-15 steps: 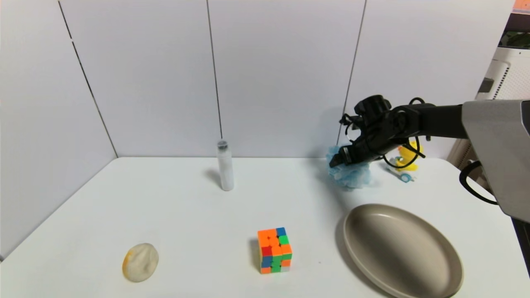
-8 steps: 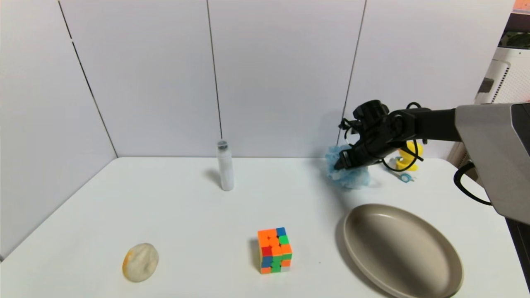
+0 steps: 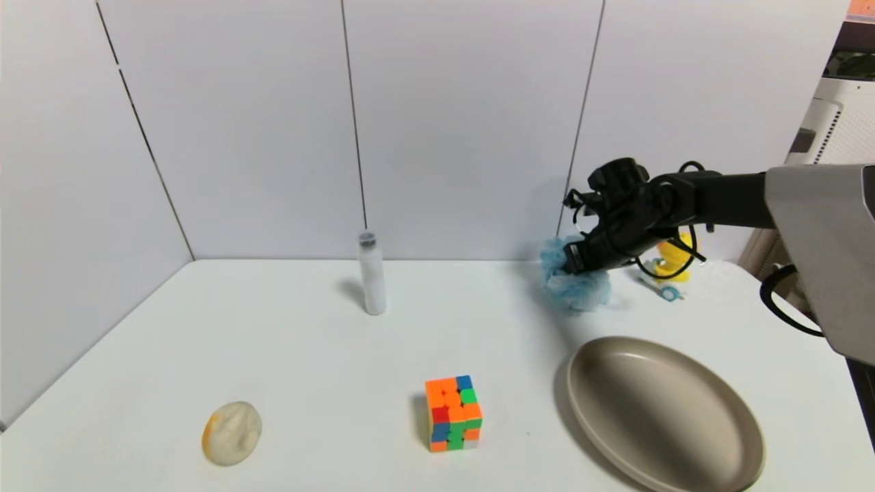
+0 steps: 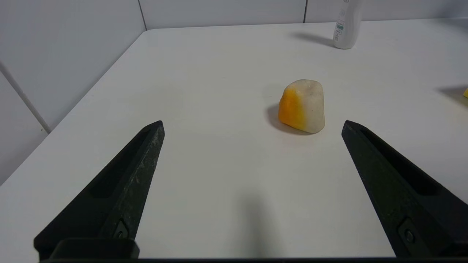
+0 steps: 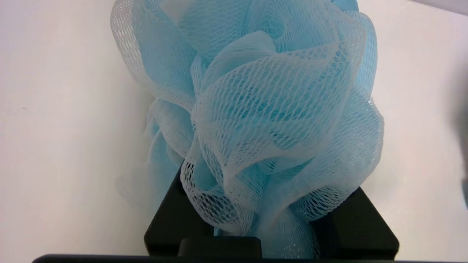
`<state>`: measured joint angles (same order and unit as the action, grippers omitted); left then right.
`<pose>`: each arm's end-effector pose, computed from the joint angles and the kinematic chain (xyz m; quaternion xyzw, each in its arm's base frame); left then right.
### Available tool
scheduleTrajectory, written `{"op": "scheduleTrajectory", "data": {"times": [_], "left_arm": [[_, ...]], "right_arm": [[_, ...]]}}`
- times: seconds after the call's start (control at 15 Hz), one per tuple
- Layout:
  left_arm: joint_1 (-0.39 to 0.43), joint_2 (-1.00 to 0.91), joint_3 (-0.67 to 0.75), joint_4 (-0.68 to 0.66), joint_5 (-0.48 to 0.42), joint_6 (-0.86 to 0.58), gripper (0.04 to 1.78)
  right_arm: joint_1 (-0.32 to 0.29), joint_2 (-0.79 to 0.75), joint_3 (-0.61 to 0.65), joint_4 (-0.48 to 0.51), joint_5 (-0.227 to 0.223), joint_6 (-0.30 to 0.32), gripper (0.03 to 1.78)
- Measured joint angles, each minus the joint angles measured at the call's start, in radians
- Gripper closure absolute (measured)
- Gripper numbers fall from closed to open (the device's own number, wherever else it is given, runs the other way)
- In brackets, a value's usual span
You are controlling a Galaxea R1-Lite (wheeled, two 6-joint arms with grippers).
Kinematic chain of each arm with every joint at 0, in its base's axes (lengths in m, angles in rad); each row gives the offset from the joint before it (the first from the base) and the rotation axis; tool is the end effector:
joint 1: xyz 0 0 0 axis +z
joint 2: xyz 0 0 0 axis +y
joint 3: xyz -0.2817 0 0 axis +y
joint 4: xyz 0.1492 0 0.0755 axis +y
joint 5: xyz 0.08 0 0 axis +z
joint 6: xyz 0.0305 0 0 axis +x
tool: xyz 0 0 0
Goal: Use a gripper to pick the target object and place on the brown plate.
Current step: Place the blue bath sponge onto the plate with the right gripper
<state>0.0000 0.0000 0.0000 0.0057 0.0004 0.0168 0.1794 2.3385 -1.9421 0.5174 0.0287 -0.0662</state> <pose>-0.0220 0.0000 0.0749 0.0084 0.0029 0.0002 1.0000 0.4228 0.0776 0.1272 -0.0627 0.4366 0.1077 0.8910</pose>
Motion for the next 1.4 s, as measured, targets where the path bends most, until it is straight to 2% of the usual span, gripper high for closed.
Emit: {"op": "scheduleTrajectory", "data": {"times": [0.4,0.67,1.13,1.33,1.4], "left_arm": [[0.000,0.000,0.000,0.000,0.000,0.000,0.07],[0.000,0.000,0.000,0.000,0.000,0.000,0.07],[0.000,0.000,0.000,0.000,0.000,0.000,0.07],[0.000,0.000,0.000,0.000,0.000,0.000,0.07],[0.000,0.000,0.000,0.000,0.000,0.000,0.07]], "right_arm": [[-0.006,-0.138,0.060,0.003,0.006,0.003,1.20],[-0.008,-0.338,0.287,0.001,0.003,0.000,1.22],[-0.001,-0.737,0.788,-0.009,0.008,-0.001,1.24],[0.020,-0.833,0.917,-0.024,0.010,0.000,1.26],[0.028,-0.851,0.949,-0.055,0.013,0.002,1.11]]}}
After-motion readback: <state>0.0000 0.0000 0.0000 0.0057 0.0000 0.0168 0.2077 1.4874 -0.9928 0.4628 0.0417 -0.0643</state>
